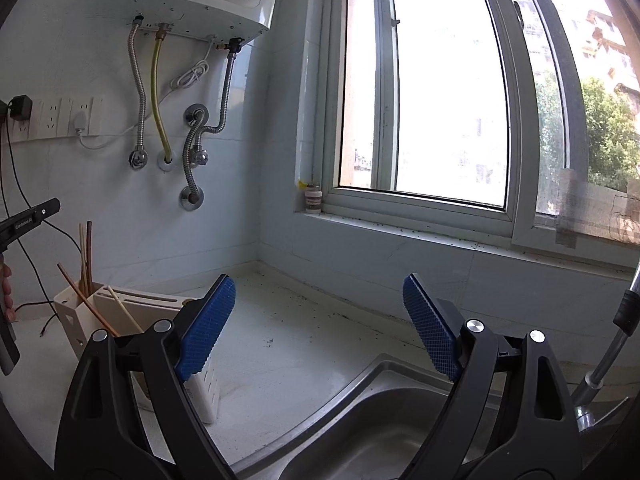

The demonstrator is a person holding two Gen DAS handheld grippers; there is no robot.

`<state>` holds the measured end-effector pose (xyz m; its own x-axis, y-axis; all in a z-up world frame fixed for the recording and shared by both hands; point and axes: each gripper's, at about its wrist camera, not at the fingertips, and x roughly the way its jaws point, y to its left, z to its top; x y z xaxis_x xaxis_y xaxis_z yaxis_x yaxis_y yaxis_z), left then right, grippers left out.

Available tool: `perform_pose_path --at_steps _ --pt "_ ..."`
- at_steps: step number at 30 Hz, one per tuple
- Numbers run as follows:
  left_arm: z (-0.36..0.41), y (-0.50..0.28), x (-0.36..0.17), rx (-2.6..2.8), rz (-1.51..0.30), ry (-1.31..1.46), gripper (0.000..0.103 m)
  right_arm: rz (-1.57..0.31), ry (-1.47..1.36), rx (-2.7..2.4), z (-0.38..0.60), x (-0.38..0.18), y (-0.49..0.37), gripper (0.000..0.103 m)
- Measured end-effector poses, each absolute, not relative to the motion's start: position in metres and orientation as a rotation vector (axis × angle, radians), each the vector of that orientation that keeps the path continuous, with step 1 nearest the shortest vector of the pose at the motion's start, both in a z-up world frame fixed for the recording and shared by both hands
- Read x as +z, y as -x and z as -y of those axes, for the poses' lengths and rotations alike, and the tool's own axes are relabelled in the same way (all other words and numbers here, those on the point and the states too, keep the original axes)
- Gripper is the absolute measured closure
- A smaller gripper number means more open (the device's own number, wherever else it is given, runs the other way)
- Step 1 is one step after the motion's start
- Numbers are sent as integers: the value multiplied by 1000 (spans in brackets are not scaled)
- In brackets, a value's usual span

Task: Organize utensils
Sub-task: 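Lower the brown chopstick into the holder and open the left tool, then move both open tools from the holder to the pale chopsticks and grey spoon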

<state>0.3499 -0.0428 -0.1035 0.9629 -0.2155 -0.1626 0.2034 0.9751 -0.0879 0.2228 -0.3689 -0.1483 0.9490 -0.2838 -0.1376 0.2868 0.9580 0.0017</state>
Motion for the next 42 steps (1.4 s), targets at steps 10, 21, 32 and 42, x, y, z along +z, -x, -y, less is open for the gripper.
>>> perform_pose_path --at_steps 10,21,32,42 --pt "-8 -302 -84 -137 -166 4 16 -120 -55 -187 331 -145 -234 21" --pt "-69 -247 -76 -3 -305 -20 5 -124 -98 31 272 -130 -251 10" --pt "-142 -198 -83 171 -442 42 5 -148 -99 280 196 -113 -258 8" --pt "-186 -153 -122 271 -620 154 5 -328 -13 541 120 -134 -262 16"
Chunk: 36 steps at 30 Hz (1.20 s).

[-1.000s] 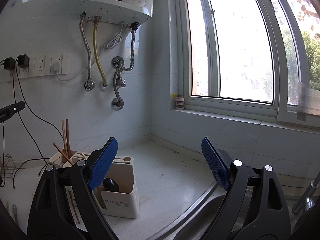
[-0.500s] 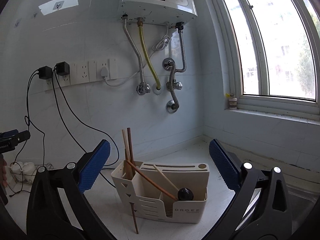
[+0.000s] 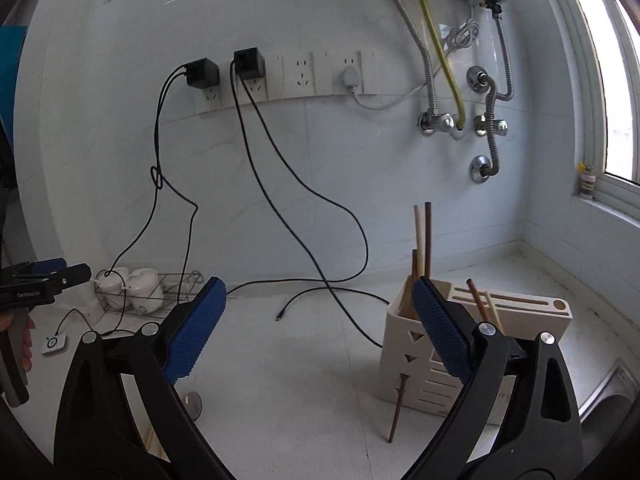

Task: Organize utensils
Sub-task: 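Move both open tools from the holder to the pale chopsticks and grey spoon, then close the right tool on the grey plastic spoon's handle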

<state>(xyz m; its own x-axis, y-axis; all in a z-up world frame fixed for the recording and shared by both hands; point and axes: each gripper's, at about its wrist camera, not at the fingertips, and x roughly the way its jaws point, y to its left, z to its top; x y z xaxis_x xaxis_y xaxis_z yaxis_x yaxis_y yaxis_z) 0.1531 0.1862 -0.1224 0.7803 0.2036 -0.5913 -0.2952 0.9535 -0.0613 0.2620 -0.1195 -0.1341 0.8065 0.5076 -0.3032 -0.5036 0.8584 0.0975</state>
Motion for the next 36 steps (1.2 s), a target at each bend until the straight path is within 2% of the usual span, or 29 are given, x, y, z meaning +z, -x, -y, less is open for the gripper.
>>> perform_pose_path --at_steps 4,13,15,16,21,25,30,36 --pt "-198 -144 -147 260 -732 229 5 -421 1 638 94 -149 -263 23" --pt "-205 -138 -211 198 -944 369 9 -813 44 831 33 -206 -280 39" --pt "-205 -138 -225 184 -987 396 10 -905 69 857 20 -222 -282 40" --pt "-205 -138 -233 183 -1009 409 11 -941 88 870 14 -230 -282 45" --pt "-203 -136 -259 163 -1079 451 12 -1098 193 895 -11 -261 -283 53" --pt "-202 -133 -267 165 -1100 448 12 -1161 253 904 -23 -277 -279 62" --pt "-203 -132 -272 161 -1113 459 12 -1191 302 906 -34 -288 -274 64" --pt "-200 -128 -278 162 -1134 450 12 -1204 370 904 -48 -297 -269 75"
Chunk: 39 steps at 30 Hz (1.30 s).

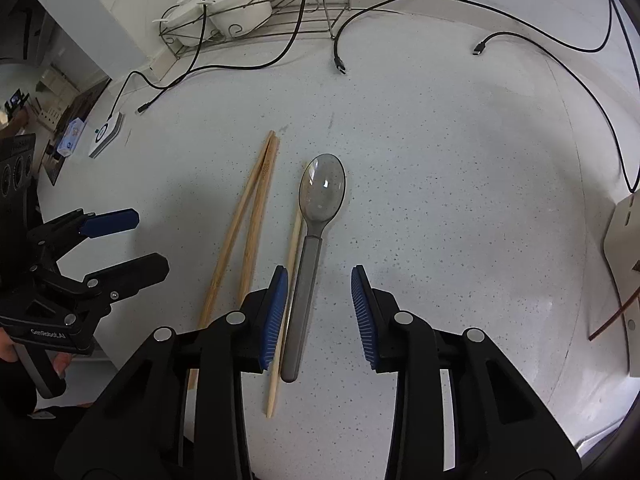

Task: Organize utensils
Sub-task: 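Close the right tool on the grey plastic spoon's handle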

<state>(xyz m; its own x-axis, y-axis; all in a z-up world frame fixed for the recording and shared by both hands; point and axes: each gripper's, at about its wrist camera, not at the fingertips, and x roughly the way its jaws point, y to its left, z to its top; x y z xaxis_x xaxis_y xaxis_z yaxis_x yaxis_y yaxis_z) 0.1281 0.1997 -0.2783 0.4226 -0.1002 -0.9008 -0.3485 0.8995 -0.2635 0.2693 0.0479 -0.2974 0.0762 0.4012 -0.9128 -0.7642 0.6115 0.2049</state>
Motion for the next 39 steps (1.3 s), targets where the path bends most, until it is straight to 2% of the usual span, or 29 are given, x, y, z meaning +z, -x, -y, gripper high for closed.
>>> perform_pose_path --at_steps 3,15,18,39 --pt "-199 -125 -280 167 -1135 450 12 -1222 398 896 -54 -305 -270 81" --pt "-204 -111 -277 193 -1128 457 12 -1230 463 882 -74 -319 -270 83" --pt "-201 -112 -278 187 -1132 453 12 -1224 486 875 -77 -317 -270 92" --pt "-175 -145 -294 169 -1240 320 12 -1264 486 869 -78 -318 -285 92"
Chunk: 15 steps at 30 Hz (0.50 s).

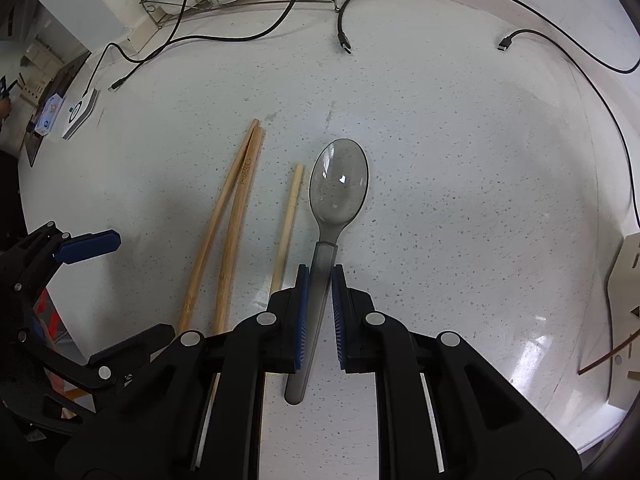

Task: Organize utensils
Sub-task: 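Close the right tool on the grey plastic spoon's handle, then close the left tool on a pale wooden chopstick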

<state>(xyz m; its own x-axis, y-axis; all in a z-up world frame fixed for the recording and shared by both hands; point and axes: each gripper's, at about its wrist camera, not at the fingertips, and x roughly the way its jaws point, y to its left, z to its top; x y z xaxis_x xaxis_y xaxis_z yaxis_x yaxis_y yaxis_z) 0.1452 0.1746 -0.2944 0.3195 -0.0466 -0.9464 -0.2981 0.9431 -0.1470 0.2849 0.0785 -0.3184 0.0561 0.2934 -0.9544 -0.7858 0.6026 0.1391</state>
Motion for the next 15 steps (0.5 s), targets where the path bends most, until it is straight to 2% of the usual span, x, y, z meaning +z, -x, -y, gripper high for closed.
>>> perform_pose_path --at_steps 11,14,15 --pt "-171 -158 -307 211 -1279 243 15 -1271 484 865 -77 -319 -286 92" --pt "-169 -162 -307 238 -1281 201 25 -1275 475 862 -76 -320 -287 92" --pt "-169 -162 -306 262 -1281 166 39 -1276 472 861 -76 -320 -287 92"
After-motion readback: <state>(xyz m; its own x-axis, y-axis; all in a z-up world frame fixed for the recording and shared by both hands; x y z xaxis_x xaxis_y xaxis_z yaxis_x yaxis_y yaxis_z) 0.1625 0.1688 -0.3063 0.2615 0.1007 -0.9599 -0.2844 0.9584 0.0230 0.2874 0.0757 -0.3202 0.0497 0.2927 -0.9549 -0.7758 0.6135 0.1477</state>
